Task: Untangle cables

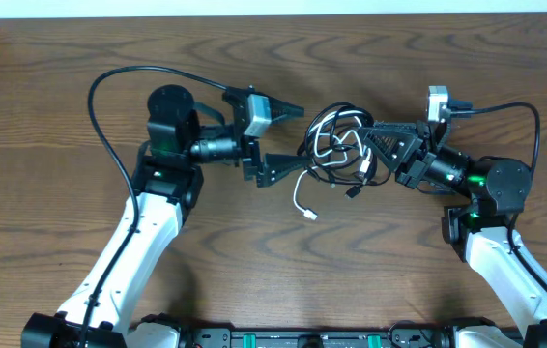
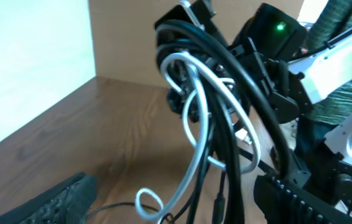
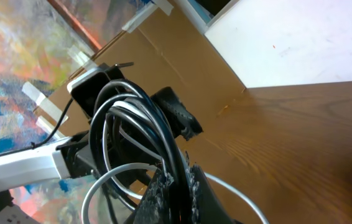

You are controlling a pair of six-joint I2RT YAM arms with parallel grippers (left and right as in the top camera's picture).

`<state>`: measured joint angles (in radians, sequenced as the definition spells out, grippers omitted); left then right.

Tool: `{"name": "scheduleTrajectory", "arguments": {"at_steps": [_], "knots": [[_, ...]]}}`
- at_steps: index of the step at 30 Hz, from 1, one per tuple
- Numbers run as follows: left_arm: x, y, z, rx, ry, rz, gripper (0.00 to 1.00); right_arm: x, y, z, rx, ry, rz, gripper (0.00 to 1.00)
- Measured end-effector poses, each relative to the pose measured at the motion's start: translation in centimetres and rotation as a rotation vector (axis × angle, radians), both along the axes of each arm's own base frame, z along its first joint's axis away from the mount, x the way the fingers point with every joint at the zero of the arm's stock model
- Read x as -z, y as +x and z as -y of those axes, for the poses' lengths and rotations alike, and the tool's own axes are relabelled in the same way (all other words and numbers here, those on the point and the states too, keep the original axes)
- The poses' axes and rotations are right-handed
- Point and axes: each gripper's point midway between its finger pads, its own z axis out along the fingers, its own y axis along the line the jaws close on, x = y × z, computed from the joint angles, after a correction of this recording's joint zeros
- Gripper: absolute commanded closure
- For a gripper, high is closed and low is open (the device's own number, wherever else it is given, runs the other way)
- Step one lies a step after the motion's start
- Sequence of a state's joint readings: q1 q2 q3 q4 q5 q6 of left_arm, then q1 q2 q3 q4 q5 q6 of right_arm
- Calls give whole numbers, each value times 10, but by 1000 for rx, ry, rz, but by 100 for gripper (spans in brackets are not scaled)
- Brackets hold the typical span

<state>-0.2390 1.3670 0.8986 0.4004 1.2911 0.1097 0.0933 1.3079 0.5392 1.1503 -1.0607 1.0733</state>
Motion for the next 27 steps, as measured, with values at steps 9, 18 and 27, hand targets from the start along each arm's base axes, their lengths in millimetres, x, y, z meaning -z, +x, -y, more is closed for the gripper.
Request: {"name": "scheduleTrajectory", "arguments": {"at_steps": [9, 18, 27], "knots": [[0, -4, 7, 15, 2, 4, 54, 0, -1, 0, -4, -1, 0, 99], [0, -4, 7, 17, 6, 53, 92, 0, -3, -3, -16, -2, 0, 94], [-2, -3, 7, 14, 4, 84, 92, 6, -2, -5, -27, -3, -53, 26]]}}
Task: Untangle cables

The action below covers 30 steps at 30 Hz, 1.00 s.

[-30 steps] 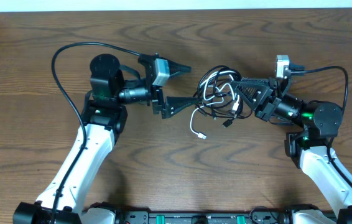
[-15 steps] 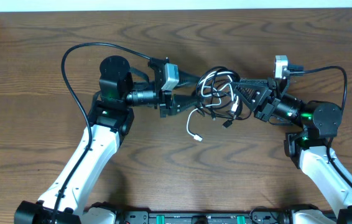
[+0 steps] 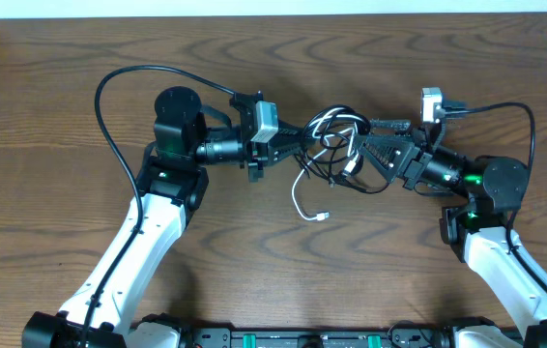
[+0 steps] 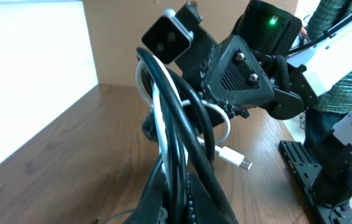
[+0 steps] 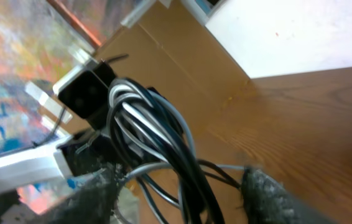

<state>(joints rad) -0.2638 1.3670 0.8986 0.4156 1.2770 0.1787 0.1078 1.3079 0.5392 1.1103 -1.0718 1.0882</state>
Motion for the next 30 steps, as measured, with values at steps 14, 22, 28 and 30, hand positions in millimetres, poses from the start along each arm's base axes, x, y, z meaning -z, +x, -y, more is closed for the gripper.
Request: {"name": "scheduleTrajectory", "arguments": {"at_steps": [14, 22, 28, 30], "knots": [[0, 19, -6, -107, 9, 17, 92, 2, 7, 11, 35, 0, -12, 8], [10, 37, -11, -218, 39, -21, 92, 1, 7, 11, 35, 2, -17, 16], [10, 41, -12, -239, 42, -20, 92, 1, 2, 1, 6, 2, -15, 16], [10, 40, -11, -239, 43, -20, 92, 5, 1, -3, -4, -7, -27, 19]]}}
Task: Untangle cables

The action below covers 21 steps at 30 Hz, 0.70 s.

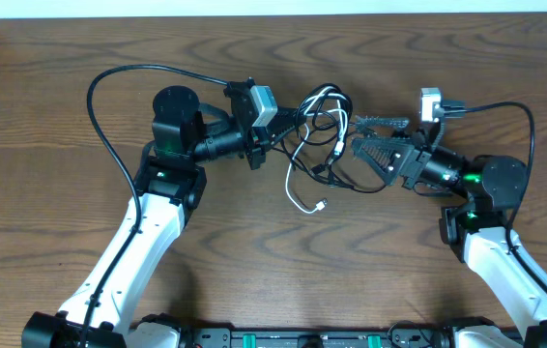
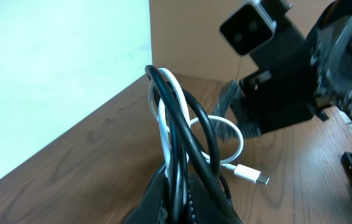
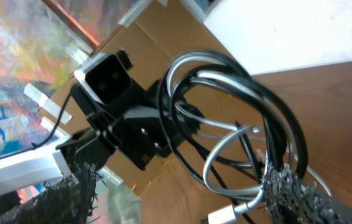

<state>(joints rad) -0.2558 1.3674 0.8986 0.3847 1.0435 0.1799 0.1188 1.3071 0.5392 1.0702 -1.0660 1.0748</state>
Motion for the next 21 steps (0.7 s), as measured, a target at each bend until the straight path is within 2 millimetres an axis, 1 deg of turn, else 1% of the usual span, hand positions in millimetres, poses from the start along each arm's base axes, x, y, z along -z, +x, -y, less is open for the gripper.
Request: {"name": "scheduleTrajectory", "arguments": {"at_steps": [2, 4, 8, 11, 13, 14, 18, 21], "knots": [[0, -2, 3, 7, 0, 0, 92, 8, 1, -3, -4, -13, -33, 22], [0, -6, 8, 23, 0, 1, 92, 13, 2, -4, -1, -21, -56, 22], [0, -12, 17, 49, 1, 0, 92, 13, 3, -3, 7, -25, -44, 24], [0, -13, 18, 52, 0, 0, 92, 13, 4, -3, 10, -26, -38, 26], [0, -13, 18, 52, 1, 0, 92, 13, 4, -3, 12, -27, -34, 31], [0, -13, 18, 52, 1, 0, 92, 13, 4, -3, 13, -27, -34, 38], [0, -13, 18, 51, 1, 0, 92, 12, 3, -4, 12, -28, -23, 49], [0, -13, 18, 52, 1, 0, 92, 11, 0, -10, -4, -34, -4, 58]]}}
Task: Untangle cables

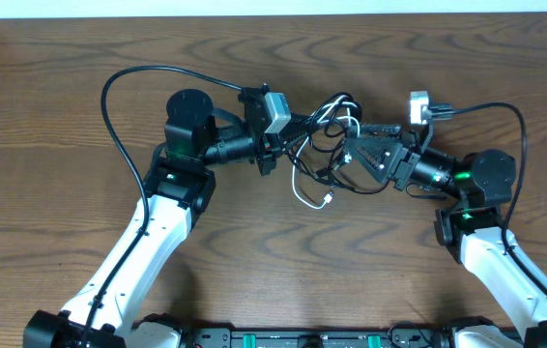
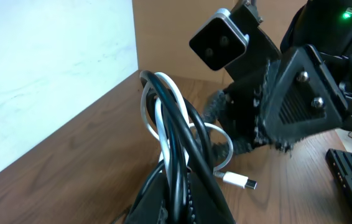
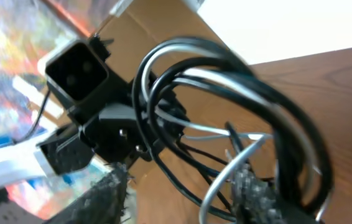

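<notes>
A tangle of black and white cables (image 1: 324, 145) hangs between the two arms at mid-table. My left gripper (image 1: 291, 133) is shut on black strands of it; in the left wrist view the fingers (image 2: 163, 202) pinch the cables (image 2: 175, 134) upright. A white cable's USB plug (image 2: 239, 182) dangles loose over the table (image 1: 324, 200). My right gripper (image 1: 353, 155) faces the bundle from the right, open. Its fingers (image 3: 109, 190) stand apart, with black and white loops (image 3: 226, 118) passing between them.
The wooden table (image 1: 273, 271) runs under both arms. The left arm's own black cable (image 1: 129, 82) arcs over the back left. The right arm's cable (image 1: 510, 121) loops at the far right. A white wall edge (image 1: 273, 8) lies at the back.
Both grippers have come closer together, the left a little to the right and the right to the left. The right jaws are narrower round the loops, still open. The left stays shut.
At first my right gripper was shut on the tangle and the left stood open beside it. Then the left was shut on the bundle and the right was open. The left then held the cables with the right spread wide nearby; now the right's fingers straddle the loops.
</notes>
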You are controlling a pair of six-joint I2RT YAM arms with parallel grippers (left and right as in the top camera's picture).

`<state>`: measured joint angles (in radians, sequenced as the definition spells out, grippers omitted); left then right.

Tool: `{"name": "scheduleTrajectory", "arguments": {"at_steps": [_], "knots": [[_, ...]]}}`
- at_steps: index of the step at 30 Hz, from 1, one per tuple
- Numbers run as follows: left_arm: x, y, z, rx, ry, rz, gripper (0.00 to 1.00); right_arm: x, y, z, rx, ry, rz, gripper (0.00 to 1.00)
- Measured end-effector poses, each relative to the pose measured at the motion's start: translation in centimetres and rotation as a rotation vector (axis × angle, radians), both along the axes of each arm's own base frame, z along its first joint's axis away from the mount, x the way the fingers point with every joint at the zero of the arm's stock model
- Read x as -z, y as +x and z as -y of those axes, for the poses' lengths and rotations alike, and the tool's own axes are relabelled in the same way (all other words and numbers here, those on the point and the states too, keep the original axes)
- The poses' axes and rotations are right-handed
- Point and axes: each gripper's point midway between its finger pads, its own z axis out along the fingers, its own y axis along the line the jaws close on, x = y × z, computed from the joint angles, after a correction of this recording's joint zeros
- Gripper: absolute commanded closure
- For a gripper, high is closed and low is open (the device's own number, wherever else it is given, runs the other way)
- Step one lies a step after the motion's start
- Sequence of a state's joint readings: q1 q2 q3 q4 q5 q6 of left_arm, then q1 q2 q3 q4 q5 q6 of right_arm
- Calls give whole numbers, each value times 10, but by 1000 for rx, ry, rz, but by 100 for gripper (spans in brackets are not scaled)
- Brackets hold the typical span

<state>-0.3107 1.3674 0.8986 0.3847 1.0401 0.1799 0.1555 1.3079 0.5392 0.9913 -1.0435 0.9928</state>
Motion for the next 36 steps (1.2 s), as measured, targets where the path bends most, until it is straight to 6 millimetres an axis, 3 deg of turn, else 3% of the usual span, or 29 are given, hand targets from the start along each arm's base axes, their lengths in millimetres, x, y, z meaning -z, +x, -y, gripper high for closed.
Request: {"name": "scheduleTrajectory", "arguments": {"at_steps": [2, 5, 7, 13, 19, 28, 36], "knots": [[0, 0, 0, 0, 0, 0, 92, 0, -2, -3, -8, -9, 22, 62], [0, 0, 0, 0, 0, 0, 92, 0, -2, -4, -5, -14, 38, 78], [0, 0, 0, 0, 0, 0, 92, 0, -1, -4, 4, -19, 55, 99], [2, 2, -1, -11, 6, -11, 92, -4, -1, -4, 10, -10, 64, 99], [17, 18, -8, -128, 48, -64, 92, -40, -15, 0, -4, 61, 218, 99], [27, 31, -25, -208, 73, -108, 92, -67, -12, 39, 69, 131, 257, 99], [35, 42, -46, -270, 86, -149, 92, -71, -6, 65, 125, 138, 244, 99]]}}
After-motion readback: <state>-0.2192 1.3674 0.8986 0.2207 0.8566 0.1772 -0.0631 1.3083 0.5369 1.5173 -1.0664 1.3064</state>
